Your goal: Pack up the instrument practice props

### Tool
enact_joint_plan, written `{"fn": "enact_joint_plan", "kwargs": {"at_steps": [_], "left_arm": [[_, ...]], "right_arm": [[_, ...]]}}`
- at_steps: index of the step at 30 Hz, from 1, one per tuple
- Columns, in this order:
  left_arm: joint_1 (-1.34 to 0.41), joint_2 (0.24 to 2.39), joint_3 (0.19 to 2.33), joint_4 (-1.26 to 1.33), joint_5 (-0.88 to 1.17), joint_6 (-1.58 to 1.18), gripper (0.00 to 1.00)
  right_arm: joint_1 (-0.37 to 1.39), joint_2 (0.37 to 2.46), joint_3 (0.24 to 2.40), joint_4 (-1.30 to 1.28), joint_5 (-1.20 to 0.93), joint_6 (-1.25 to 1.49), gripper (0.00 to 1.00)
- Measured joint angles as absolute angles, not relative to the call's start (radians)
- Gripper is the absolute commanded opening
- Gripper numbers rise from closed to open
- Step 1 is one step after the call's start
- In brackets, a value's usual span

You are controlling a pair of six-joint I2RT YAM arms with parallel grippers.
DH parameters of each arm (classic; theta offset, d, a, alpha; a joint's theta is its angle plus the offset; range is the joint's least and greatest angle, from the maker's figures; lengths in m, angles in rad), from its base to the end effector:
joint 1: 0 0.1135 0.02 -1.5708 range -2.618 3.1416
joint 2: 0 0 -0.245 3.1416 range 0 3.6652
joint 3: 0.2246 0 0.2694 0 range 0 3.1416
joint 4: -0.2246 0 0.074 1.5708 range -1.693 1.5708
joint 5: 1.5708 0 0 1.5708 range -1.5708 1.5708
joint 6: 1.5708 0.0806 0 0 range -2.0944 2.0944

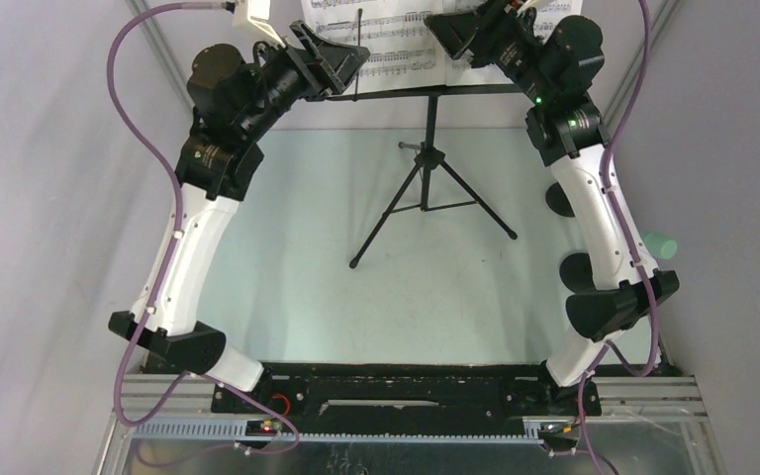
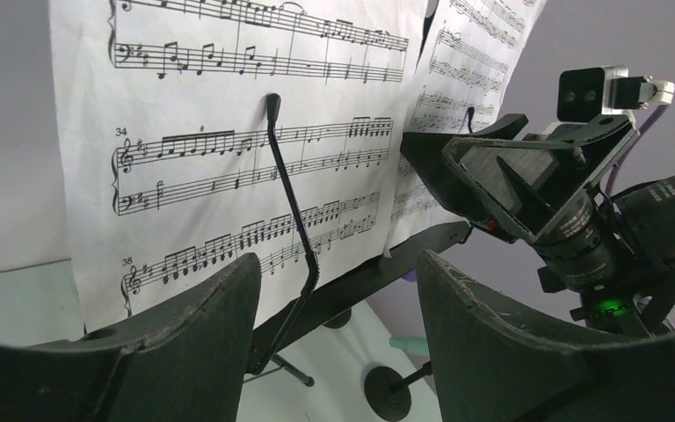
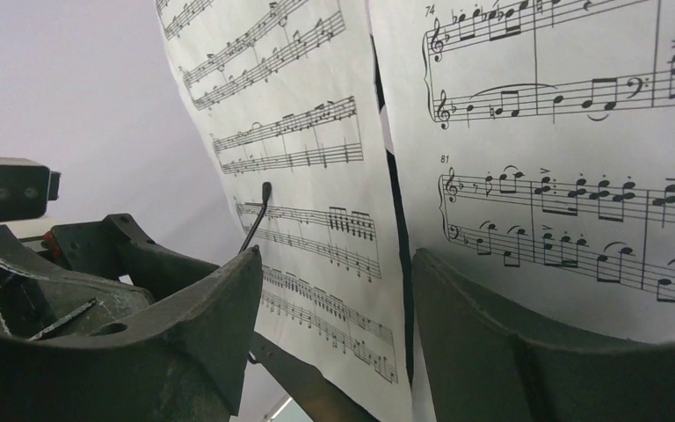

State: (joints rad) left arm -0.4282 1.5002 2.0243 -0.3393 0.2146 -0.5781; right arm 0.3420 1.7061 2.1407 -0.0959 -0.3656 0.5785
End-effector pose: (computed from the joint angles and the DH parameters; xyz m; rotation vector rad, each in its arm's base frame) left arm 0.3115 -0.1610 0.5693 0.0790 1.4605 -0.9791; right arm 0.3736 0.1636 0.5709 -0.1808 1.3099 1.0146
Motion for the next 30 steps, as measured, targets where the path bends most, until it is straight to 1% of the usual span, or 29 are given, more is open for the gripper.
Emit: {"fn": "enact_joint_plan", "kwargs": {"at_steps": [5,12,23,26,30], "left_arm": [[-0.429,1.503,2.027,-0.338,0.225,-0.577,0.72],[-0.429,1.527,2.037,-0.338,0.248,-0.576,0.72],[-0.441,1.550,2.053,-0.339,0.271,-0.575,0.72],[-0.445,1.558,2.073,-0.339,0.276,-0.575,0.71],[-0.453,1.575,2.104,-0.338,0.288,-0.575,0.64]], "right_arm": [[0.342,1.724,2.153,-0.075,-0.391,0.594,0.66],[0.341,1.742,2.153,-0.067,-0.429,0.609,0.53],[0.342,1.760,2.153,-0.060,-0.496,0.613,0.39],[0.343,1.768,2.165,-0.059,-0.501,0.613,0.34],[0.345,1.781,2.185,-0.060,-0.505,0.612,0.33]]}}
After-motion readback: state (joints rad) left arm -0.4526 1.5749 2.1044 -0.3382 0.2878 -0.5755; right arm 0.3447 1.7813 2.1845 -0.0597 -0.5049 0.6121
